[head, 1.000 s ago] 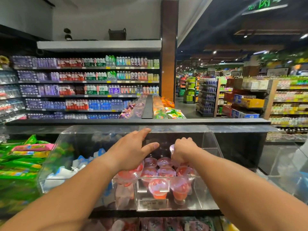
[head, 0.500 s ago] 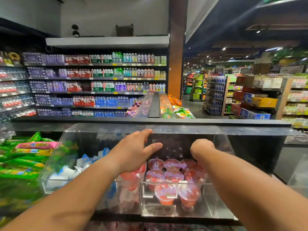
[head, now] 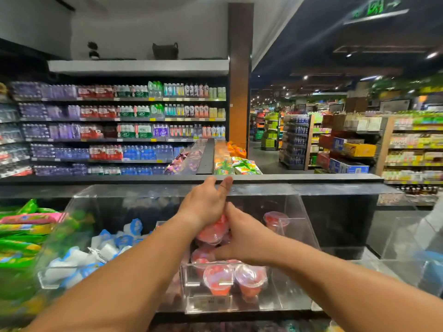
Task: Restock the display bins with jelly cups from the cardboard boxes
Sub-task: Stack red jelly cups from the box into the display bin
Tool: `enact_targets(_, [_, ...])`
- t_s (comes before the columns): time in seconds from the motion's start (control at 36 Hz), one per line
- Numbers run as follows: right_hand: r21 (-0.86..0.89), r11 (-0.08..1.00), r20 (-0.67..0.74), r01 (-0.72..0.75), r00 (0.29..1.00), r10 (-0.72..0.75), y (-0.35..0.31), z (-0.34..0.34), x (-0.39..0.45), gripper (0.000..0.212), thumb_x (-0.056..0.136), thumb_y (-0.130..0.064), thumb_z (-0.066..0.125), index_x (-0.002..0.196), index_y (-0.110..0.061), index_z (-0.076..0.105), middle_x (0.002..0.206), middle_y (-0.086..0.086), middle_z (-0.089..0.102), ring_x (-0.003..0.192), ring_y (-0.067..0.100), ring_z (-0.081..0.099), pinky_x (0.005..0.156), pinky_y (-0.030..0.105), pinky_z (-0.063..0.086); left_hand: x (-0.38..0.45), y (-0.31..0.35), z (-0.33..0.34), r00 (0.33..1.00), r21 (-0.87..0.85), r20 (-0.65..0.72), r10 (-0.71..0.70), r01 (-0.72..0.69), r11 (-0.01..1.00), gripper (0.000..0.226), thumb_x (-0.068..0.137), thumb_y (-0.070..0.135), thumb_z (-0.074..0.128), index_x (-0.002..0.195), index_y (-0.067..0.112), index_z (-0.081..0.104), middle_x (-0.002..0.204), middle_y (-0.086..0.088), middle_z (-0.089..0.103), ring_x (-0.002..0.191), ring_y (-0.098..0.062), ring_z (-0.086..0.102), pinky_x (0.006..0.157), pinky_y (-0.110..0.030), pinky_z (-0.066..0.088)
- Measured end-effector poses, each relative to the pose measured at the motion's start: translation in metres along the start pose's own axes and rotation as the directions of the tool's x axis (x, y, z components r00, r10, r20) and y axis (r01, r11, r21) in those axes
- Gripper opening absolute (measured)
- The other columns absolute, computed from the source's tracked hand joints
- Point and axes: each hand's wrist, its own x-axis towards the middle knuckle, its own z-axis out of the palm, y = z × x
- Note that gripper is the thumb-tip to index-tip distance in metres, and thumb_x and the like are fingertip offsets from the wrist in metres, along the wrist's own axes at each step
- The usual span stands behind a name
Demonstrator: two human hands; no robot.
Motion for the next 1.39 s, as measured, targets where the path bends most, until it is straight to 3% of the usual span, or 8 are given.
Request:
enact_targets(0.08, [0.118, 0.992, -0.144, 0.035, 0.989, -0.018, 0.011, 0.019, 0.003, 0.089, 0.070, -0.027, 0.090, 0.142, -0.027, 0.037, 0.132, -0.012, 0.052, 0.111, -0.004, 0.052, 0.089, 0.002, 0.038, 0.002, 0.008, 0.008, 0.998, -0.041, 0.010, -0.068, 0.068, 0.997, 0.077, 0.095, 0.075, 0.014, 0.130, 0.016, 0.049, 0.132, -0.019, 0.059, 0.124, -0.039, 0.052, 0.102, -0.047, 0.041])
enact_targets(0.14, [0.119, 0.992, -0.174, 0.038, 0.985, -0.016, 0.015, 0.023, 0.005, 0.080, 0.071, -0.029, 0.088, 0.137, -0.030, 0.042, 0.129, -0.009, 0.053, 0.113, 0.001, 0.054, 0.094, 0.014, 0.044, 0.003, 0.009, 0.009, 0.996, -0.070, 0.027, -0.082, 0.084, 0.994, 0.082, 0.093, 0.077, 0.011, 0.129, 0.014, 0.050, 0.132, -0.019, 0.058, 0.123, -0.037, 0.052, 0.103, -0.047, 0.040])
enact_targets(0.22, [-0.082, 0.996, -0.130, -0.044, 0.991, 0.033, 0.023, 0.019, 0.011, 0.071, 0.071, -0.046, 0.084, 0.128, -0.026, 0.048, 0.118, -0.007, 0.048, 0.107, 0.012, 0.054, 0.094, 0.030, 0.048, 0.000, 0.007, 0.004, 0.995, -0.115, 0.012, -0.100, 0.101, 0.988, 0.085, 0.088, 0.080, 0.009, 0.118, 0.015, 0.055, 0.125, -0.015, 0.060, 0.116, -0.034, 0.053, 0.098, -0.043, 0.040])
enact_targets(0.36, [-0.292, 0.884, -0.032, -0.365, 0.928, 0.372, 0.042, -0.004, 0.037, 0.058, 0.085, -0.035, 0.067, 0.131, -0.009, 0.043, 0.132, 0.008, 0.036, 0.114, 0.034, 0.055, 0.093, 0.038, 0.047, -0.012, -0.002, -0.013, 0.997, -0.067, -0.046, -0.056, 0.053, 0.996, 0.065, 0.092, 0.077, 0.015, 0.087, 0.021, 0.048, 0.094, -0.004, 0.059, 0.095, -0.028, 0.052, 0.090, -0.042, 0.043])
enact_targets(0.5, [-0.422, 0.744, 0.010, -0.519, 0.817, 0.576, 0.063, 0.003, 0.063, 0.061, 0.093, -0.034, 0.046, 0.147, -0.010, 0.031, 0.146, 0.016, 0.033, 0.132, 0.043, 0.039, 0.101, 0.046, 0.041, -0.025, -0.016, -0.022, 0.998, -0.046, -0.060, 0.019, -0.022, 0.999, 0.070, 0.086, 0.083, 0.015, 0.100, 0.027, 0.054, 0.092, 0.003, 0.064, 0.094, -0.025, 0.058, 0.090, -0.043, 0.047])
enact_targets(0.61, [-0.512, 0.671, -0.100, -0.537, 0.812, 0.574, 0.077, 0.006, 0.075, 0.060, 0.096, -0.045, 0.043, 0.144, -0.009, 0.037, 0.147, 0.016, 0.038, 0.136, 0.039, 0.032, 0.110, 0.048, 0.029, -0.032, -0.030, -0.028, 0.996, -0.022, -0.072, 0.048, -0.049, 0.999, 0.076, 0.086, 0.083, 0.015, 0.118, 0.028, 0.057, 0.107, 0.002, 0.067, 0.104, -0.024, 0.059, 0.093, -0.043, 0.046])
enact_targets(1.08, [-0.805, 0.422, -0.092, -0.417, 0.791, 0.605, 0.095, 0.014, 0.092, 0.047, 0.088, -0.025, 0.064, 0.134, -0.018, 0.058, 0.136, 0.012, 0.053, 0.127, 0.033, 0.043, 0.110, 0.048, 0.028, -0.032, -0.060, -0.027, 0.998, 0.124, -0.054, 0.043, -0.036, 0.992, 0.079, 0.084, 0.081, 0.015, 0.124, 0.026, 0.054, 0.113, 0.005, 0.065, 0.101, -0.017, 0.058, 0.084, -0.038, 0.047])
enact_targets(1.39, [-0.758, 0.505, -0.135, -0.412, 0.858, 0.496, 0.097, 0.017, 0.074, 0.059, 0.089, -0.034, 0.062, 0.141, -0.010, 0.048, 0.133, 0.012, 0.046, 0.125, 0.034, 0.041, 0.107, 0.048, 0.033, -0.033, -0.069, -0.026, 0.999, 0.255, -0.040, 0.036, -0.025, 0.967, 0.067, 0.094, 0.076, 0.025, 0.130, 0.026, 0.052, 0.120, 0.005, 0.063, 0.107, -0.018, 0.060, 0.090, -0.042, 0.052])
